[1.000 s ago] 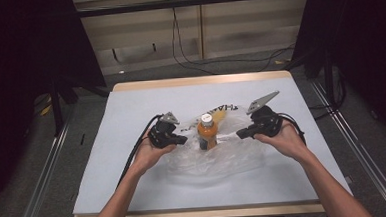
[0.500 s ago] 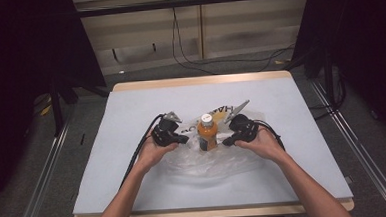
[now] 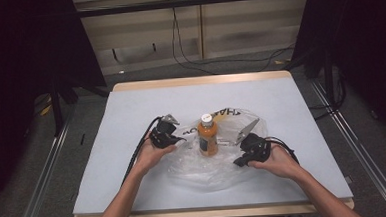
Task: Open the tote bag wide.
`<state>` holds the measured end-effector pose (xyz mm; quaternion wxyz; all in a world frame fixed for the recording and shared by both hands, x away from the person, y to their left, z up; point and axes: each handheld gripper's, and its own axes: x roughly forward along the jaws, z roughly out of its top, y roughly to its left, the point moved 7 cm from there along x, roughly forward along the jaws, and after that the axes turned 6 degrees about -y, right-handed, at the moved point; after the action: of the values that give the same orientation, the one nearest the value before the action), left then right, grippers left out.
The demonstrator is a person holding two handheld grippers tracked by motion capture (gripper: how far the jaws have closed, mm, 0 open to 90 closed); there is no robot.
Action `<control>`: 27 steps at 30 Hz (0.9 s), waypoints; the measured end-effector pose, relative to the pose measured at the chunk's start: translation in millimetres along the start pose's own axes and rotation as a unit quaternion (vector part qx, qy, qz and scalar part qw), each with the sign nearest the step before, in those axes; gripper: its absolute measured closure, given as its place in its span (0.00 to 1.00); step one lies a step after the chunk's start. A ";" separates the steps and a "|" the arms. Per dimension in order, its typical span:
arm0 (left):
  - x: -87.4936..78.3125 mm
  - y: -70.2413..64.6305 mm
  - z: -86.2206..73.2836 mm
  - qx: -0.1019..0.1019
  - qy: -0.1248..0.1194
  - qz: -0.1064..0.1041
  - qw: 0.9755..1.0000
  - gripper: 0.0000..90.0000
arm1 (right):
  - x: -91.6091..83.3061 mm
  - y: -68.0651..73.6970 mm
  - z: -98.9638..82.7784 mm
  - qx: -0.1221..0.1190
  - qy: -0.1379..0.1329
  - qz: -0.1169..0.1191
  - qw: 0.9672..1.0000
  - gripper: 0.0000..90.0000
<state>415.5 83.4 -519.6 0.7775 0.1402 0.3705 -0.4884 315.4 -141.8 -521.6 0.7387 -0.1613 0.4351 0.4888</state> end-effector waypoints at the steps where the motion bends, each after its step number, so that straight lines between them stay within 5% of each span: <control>1: 0.4 0.3 -0.5 0.002 0.000 0.001 1.000 1.00 | -0.9 4.2 -1.5 -0.004 0.006 0.002 1.000 1.00; 2: -1.1 2.5 -1.7 0.018 0.013 -0.003 1.000 1.00 | -1.5 7.9 -3.1 -0.010 0.012 0.009 1.000 1.00; 3: 0.8 0.6 -0.8 0.000 0.001 0.000 1.000 1.00 | -1.7 10.9 -4.0 -0.012 0.015 0.011 1.000 1.00; 5: 0.7 0.3 -0.1 0.001 0.001 0.000 1.000 1.00 | -2.3 13.4 -4.8 -0.011 0.018 0.015 1.000 1.00; 9: 2.3 -1.8 4.2 0.004 -0.008 -0.001 1.000 1.00 | -8.0 0.9 10.9 0.006 -0.020 0.004 1.000 1.00; 17: 6.8 -2.2 10.4 0.006 -0.013 0.000 1.000 1.00 | -7.6 -50.9 55.8 0.046 -0.056 -0.035 0.997 1.00; 22: 8.8 1.8 8.8 -0.006 -0.020 0.004 1.000 1.00 | 1.2 -89.7 51.6 0.106 -0.050 -0.089 0.989 1.00; 27: 9.0 1.0 7.9 -0.005 -0.018 0.001 1.000 1.00 | 3.8 -105.7 35.5 0.130 -0.046 -0.110 0.984 1.00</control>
<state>422.1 73.4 -520.8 0.7854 0.1275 0.3587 -0.4881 424.4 -165.7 -524.2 0.8219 -0.0874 0.4400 0.3509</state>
